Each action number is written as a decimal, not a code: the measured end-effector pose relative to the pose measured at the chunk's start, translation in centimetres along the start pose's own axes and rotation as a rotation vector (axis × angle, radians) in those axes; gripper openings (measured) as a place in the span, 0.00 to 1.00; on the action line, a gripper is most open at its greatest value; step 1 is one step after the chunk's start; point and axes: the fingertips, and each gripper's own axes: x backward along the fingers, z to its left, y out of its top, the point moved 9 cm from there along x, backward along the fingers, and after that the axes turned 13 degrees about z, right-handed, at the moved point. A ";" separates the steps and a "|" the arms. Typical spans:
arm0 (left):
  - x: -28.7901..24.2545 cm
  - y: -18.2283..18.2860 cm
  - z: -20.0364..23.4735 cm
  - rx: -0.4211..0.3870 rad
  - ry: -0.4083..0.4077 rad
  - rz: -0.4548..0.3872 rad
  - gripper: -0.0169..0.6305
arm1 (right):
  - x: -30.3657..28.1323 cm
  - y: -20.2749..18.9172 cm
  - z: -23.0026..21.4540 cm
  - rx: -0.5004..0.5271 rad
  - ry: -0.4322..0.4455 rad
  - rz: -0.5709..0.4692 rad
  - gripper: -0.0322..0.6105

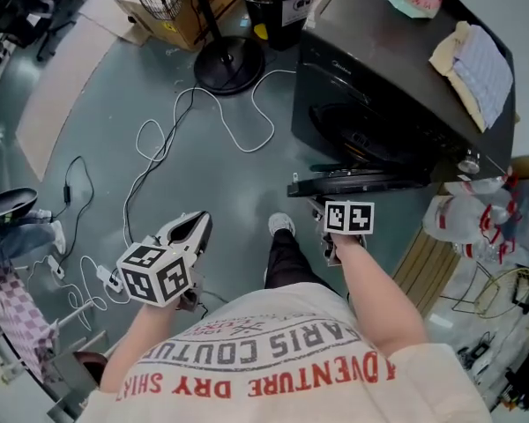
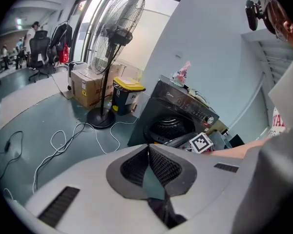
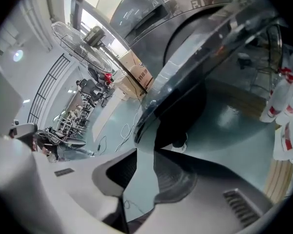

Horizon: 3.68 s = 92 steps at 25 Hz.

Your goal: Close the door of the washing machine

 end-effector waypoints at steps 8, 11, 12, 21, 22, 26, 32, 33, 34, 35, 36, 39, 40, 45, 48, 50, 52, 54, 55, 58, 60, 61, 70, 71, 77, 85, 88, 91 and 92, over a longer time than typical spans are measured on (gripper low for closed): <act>-2.4 4.5 0.3 -0.001 -0.008 0.002 0.08 | 0.9 4.4 -1.2 -0.002 -0.032 -0.071 0.14; -3.2 5.6 0.2 -0.002 -0.014 0.006 0.08 | 1.4 5.6 -1.7 0.010 -0.044 -0.077 0.13; -3.5 6.1 0.0 -0.003 -0.015 0.006 0.08 | 1.6 6.0 -2.0 0.016 -0.048 -0.077 0.12; -4.6 11.1 -1.9 -0.052 -0.018 -0.031 0.08 | 3.0 9.9 -4.4 -0.003 -0.054 -0.110 0.11; -4.5 11.6 -2.0 -0.059 -0.018 -0.039 0.08 | 3.2 10.3 -4.4 0.011 -0.067 -0.111 0.11; -4.9 13.4 -2.2 -0.094 -0.033 -0.050 0.08 | 4.0 11.8 -4.5 0.059 -0.139 -0.134 0.10; -6.4 15.3 -1.6 -0.122 -0.066 -0.033 0.08 | 4.7 13.8 -5.2 0.038 -0.213 -0.193 0.09; -6.7 15.6 -1.4 -0.127 -0.071 -0.025 0.08 | 4.8 14.1 -5.2 0.030 -0.218 -0.198 0.09; -7.0 15.9 -1.3 -0.130 -0.076 -0.015 0.08 | 4.9 14.4 -5.2 0.013 -0.220 -0.204 0.09; -7.3 16.2 -1.1 -0.132 -0.082 -0.006 0.08 | 5.0 14.6 -5.2 -0.007 -0.218 -0.211 0.09; -7.6 16.7 -0.9 -0.136 -0.088 0.002 0.08 | 5.1 14.9 -5.1 -0.025 -0.216 -0.219 0.09; -8.3 18.5 -0.6 -0.160 -0.104 0.023 0.08 | 5.2 15.5 -4.9 -0.054 -0.225 -0.240 0.09; -8.5 19.1 -0.5 -0.169 -0.109 0.030 0.08 | 5.2 15.6 -4.9 -0.058 -0.232 -0.247 0.09; -9.7 21.2 0.3 -0.226 -0.129 0.083 0.08 | 4.9 15.7 -4.6 -0.066 -0.238 -0.317 0.08; -10.5 22.4 0.6 -0.256 -0.138 0.106 0.08 | 4.7 15.7 -4.6 -0.108 -0.252 -0.355 0.08; -11.0 23.2 0.5 -0.275 -0.147 0.118 0.08 | 4.7 15.8 -4.9 -0.144 -0.249 -0.371 0.08; -11.3 23.9 0.2 -0.298 -0.154 0.128 0.08 | 4.7 16.0 -5.1 -0.153 -0.252 -0.373 0.08; -11.5 24.5 0.1 -0.317 -0.157 0.133 0.08 | 4.6 16.1 -5.1 -0.152 -0.263 -0.376 0.08; -11.6 24.8 0.0 -0.324 -0.157 0.135 0.08 | 4.6 16.0 -5.1 -0.168 -0.263 -0.384 0.08; -11.9 25.5 0.1 -0.335 -0.159 0.137 0.08 | 4.6 16.1 -5.1 -0.228 -0.253 -0.407 0.08; -12.1 25.7 0.2 -0.338 -0.161 0.140 0.08 | 4.6 16.2 -5.1 -0.218 -0.255 -0.407 0.08; -12.1 25.7 0.2 -0.342 -0.161 0.144 0.08 | 4.6 16.2 -5.1 -0.215 -0.254 -0.404 0.08; -12.0 24.7 0.4 -0.333 -0.160 0.146 0.08 | 5.1 17.1 -5.7 -0.209 -0.215 -0.371 0.08; -11.9 24.5 0.2 -0.329 -0.161 0.143 0.08 | 5.3 17.1 -5.8 -0.211 -0.202 -0.364 0.08; -11.2 22.7 -1.3 -0.308 -0.178 0.115 0.08 | 7.1 16.5 -5.9 -0.112 -0.219 -0.321 0.08; -9.8 20.2 -4.8 -0.295 -0.209 0.025 0.08 | 14.2 14.2 -2.5 0.136 -0.109 -0.382 0.08; -8.7 19.4 -6.8 -0.299 -0.238 -0.029 0.08 | 18.1 12.7 -0.1 0.204 -0.014 -0.450 0.08; -7.2 18.9 -8.9 -0.318 -0.274 -0.094 0.08 | 21.4 11.5 2.4 0.291 0.047 -0.492 0.08; -6.6 18.9 -9.7 -0.329 -0.285 -0.117 0.08 | 22.4 11.2 3.3 0.331 0.048 -0.502 0.08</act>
